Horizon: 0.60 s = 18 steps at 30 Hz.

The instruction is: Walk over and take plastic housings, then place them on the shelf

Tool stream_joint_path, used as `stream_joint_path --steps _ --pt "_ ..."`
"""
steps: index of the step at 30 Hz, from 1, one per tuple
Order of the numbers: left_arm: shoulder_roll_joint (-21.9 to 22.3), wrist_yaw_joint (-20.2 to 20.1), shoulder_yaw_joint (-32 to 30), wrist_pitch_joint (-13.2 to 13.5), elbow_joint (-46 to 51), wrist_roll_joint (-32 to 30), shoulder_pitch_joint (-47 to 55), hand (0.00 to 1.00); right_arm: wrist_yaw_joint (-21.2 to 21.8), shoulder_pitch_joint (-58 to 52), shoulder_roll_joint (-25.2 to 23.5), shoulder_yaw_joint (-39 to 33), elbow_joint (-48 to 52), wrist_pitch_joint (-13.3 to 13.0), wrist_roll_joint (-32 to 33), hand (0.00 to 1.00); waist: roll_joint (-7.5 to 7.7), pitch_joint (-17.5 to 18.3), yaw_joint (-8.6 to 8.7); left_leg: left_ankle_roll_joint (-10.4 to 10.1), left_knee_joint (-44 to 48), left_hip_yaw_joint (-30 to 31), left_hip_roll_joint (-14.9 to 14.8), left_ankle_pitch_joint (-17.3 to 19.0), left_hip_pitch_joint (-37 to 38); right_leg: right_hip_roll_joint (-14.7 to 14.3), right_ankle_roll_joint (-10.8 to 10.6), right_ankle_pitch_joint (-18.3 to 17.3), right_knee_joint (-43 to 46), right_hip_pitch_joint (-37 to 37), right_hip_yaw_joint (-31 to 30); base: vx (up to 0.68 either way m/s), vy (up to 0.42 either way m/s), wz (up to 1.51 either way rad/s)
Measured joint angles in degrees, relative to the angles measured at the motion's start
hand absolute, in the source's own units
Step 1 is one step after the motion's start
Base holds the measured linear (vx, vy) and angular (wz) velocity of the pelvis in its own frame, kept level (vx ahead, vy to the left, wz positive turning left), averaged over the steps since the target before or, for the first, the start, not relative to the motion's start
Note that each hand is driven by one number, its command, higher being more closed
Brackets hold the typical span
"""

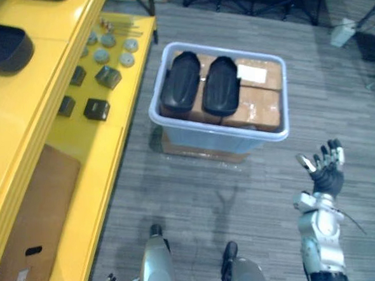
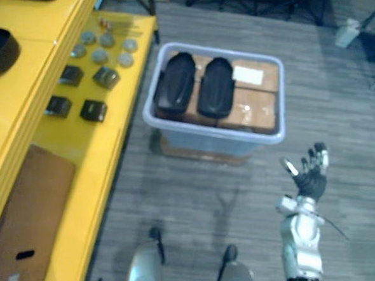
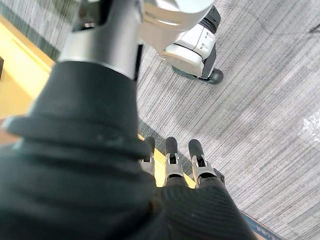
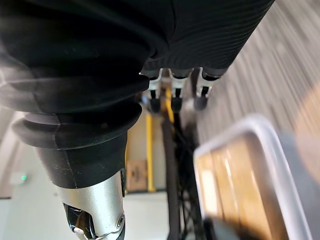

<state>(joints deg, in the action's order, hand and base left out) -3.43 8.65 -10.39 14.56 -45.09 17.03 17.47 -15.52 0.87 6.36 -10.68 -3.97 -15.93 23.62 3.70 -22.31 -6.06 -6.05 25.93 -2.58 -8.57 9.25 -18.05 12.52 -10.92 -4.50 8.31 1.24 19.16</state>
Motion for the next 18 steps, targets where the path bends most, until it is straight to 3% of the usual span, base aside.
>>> stream_joint_path --steps 4,6,11,15,16,18 --pt "0.3 0.6 0.4 0.0 1.5 -4.7 -0.1 0.00 -2.2 1.8 -1.4 2.3 -3.9 0.1 0.6 0.00 0.04 -0.3 -3.38 0.9 4.2 1.6 0.7 3.9 -0.4 0.3 -0.3 0.2 0.2 2.6 1.2 0.05 0.118 0.23" --pt "0.2 1.3 0.3 0.1 1.6 -7.0 -0.1 0.00 -2.2 1.6 -2.4 3.5 -4.8 0.0 1.5 0.00 0.20 -0.2 -3.40 1.2 5.6 2.1 1.2 5.6 -0.6 0.6 0.2 0.6 1.1 2.9 1.2 0.02 0.142 0.15" --pt "-0.7 1.8 0.2 1.4 5.5 -12.1 0.1 0.00 -1.7 -1.9 -5.0 5.8 -6.5 -0.6 1.1 0.00 0.37 -0.1 -2.70 2.6 3.3 0.0 1.0 6.9 2.2 1.2 5.6 6.2 4.7 0.6 -0.4 0.05 0.161 -0.16" --pt "-1.8 3.1 0.8 1.4 12.0 -13.1 0.1 0.00 -0.8 -4.5 -5.3 5.7 -8.1 -1.7 1.6 0.00 0.74 0.6 -1.88 4.2 2.6 -2.3 1.0 7.9 5.2 2.4 5.3 8.8 7.1 -0.4 -2.4 0.14 0.139 -0.27" --pt "-2.4 3.8 1.7 1.4 14.0 -13.0 -0.8 0.00 -0.8 -4.7 -5.4 5.7 -8.3 -1.7 1.5 0.00 0.60 0.8 -1.59 4.6 2.7 -2.0 0.7 8.1 5.9 2.4 4.9 7.8 8.0 -0.6 -2.8 0.18 0.015 -0.08" --pt "-3.5 4.7 2.6 1.4 15.3 -12.8 -4.7 0.00 -0.6 -4.7 -5.9 5.7 -8.3 -1.7 1.4 0.00 -0.14 1.4 -0.57 4.7 1.8 -0.8 -0.2 8.2 7.7 0.5 4.5 -0.7 8.4 -2.2 -4.6 0.17 -0.071 -0.20"
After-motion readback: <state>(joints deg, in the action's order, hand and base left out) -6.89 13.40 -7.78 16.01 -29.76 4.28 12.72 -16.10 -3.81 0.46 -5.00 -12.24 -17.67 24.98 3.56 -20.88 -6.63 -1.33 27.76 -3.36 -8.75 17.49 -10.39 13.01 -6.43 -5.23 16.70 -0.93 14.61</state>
